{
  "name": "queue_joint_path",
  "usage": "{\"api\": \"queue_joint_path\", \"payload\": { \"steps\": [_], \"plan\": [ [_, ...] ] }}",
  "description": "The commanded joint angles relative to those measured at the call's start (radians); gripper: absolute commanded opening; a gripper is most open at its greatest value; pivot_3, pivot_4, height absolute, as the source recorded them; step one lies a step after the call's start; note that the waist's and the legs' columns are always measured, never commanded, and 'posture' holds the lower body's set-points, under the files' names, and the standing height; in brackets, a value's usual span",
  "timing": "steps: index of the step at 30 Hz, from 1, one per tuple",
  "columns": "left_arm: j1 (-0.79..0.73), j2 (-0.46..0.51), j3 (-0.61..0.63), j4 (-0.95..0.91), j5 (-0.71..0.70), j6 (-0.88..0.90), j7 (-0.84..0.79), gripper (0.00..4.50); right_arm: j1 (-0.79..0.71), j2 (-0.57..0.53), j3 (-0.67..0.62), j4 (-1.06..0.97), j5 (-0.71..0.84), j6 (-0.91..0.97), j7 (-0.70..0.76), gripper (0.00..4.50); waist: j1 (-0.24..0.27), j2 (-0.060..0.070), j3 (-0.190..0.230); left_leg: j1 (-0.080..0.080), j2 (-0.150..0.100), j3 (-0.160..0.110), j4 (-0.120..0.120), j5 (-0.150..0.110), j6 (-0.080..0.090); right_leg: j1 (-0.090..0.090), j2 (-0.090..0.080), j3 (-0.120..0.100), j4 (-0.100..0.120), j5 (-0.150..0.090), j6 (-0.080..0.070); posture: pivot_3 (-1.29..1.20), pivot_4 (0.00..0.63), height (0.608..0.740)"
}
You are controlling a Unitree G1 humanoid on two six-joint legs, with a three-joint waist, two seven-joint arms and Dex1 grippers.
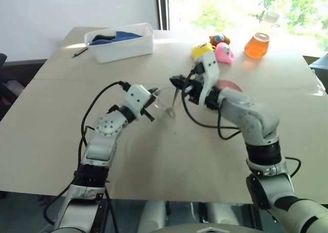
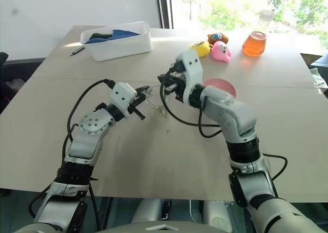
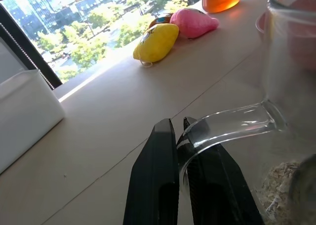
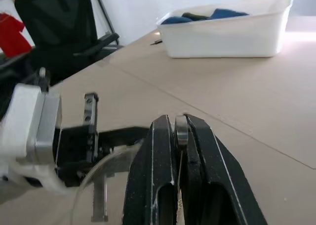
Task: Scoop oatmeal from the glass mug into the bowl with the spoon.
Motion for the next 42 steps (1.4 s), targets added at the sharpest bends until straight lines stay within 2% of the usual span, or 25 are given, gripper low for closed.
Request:
{"api": "queue_joint_path", "payload": {
  "steps": [1, 15, 23, 25, 30, 35, 42],
  "plan": [
    [0.008, -0.004, -0.022, 0.007, 0.021, -0.018, -0.003, 0.18, -0.047, 0.009, -0.090, -0.034, 0.066, 0.051, -0.038, 0.00, 0.000, 0.000, 0.000, 0.000, 0.000, 0.000, 0.000, 0.000, 0.000, 0.000, 0.000, 0.000, 0.000, 0.000, 0.000, 0.00, 0.150, 0.740],
    [-0.023, -0.023, -0.028, 0.067, 0.025, -0.054, 0.003, 0.18, -0.097, 0.102, -0.387, -0.009, 0.309, 0.318, -0.326, 0.00, 0.000, 0.000, 0.000, 0.000, 0.000, 0.000, 0.000, 0.000, 0.000, 0.000, 0.000, 0.001, 0.000, 0.000, 0.000, 0.00, 0.150, 0.740],
    [-0.041, -0.025, -0.030, 0.121, 0.018, -0.119, -0.022, 0.18, -0.149, 0.127, -0.502, 0.043, 0.403, 0.373, -0.470, 0.00, 0.000, 0.000, 0.000, 0.000, 0.000, 0.001, 0.000, 0.000, 0.000, 0.000, 0.000, 0.001, 0.000, 0.000, 0.000, 0.00, 0.150, 0.740],
    [-0.043, -0.025, -0.030, 0.126, 0.013, -0.132, -0.030, 0.18, -0.144, 0.112, -0.474, 0.032, 0.391, 0.365, -0.468, 0.00, 0.000, 0.000, 0.000, 0.000, 0.000, 0.001, 0.000, 0.000, 0.000, 0.000, 0.000, 0.001, 0.000, 0.000, 0.000, 0.00, 0.150, 0.740],
    [-0.060, -0.016, -0.033, 0.101, 0.005, -0.097, -0.059, 0.18, -0.100, 0.038, -0.272, -0.044, 0.303, 0.291, -0.359, 0.00, 0.000, 0.000, 0.000, 0.000, 0.000, 0.001, 0.000, 0.000, 0.000, 0.000, 0.000, 0.001, 0.000, 0.000, 0.000, 0.00, 0.150, 0.740],
    [-0.104, -0.001, -0.038, 0.066, 0.025, -0.010, -0.063, 0.18, -0.011, -0.055, -0.003, -0.114, 0.122, 0.067, -0.186, 0.00, 0.000, 0.000, 0.000, -0.001, -0.001, 0.000, 0.000, 0.000, 0.001, 0.000, 0.000, 0.000, 0.000, 0.000, 0.000, 0.00, 0.150, 0.740],
    [-0.130, 0.010, -0.050, 0.003, 0.020, 0.104, -0.077, 0.18, 0.104, -0.089, 0.161, -0.160, 0.017, -0.080, -0.061, 0.00, 0.000, 0.000, 0.000, -0.001, -0.001, 0.000, 0.000, 0.000, 0.000, 0.000, 0.000, 0.000, -0.001, 0.000, 0.000, 0.00, 0.150, 0.740]
  ]
}}
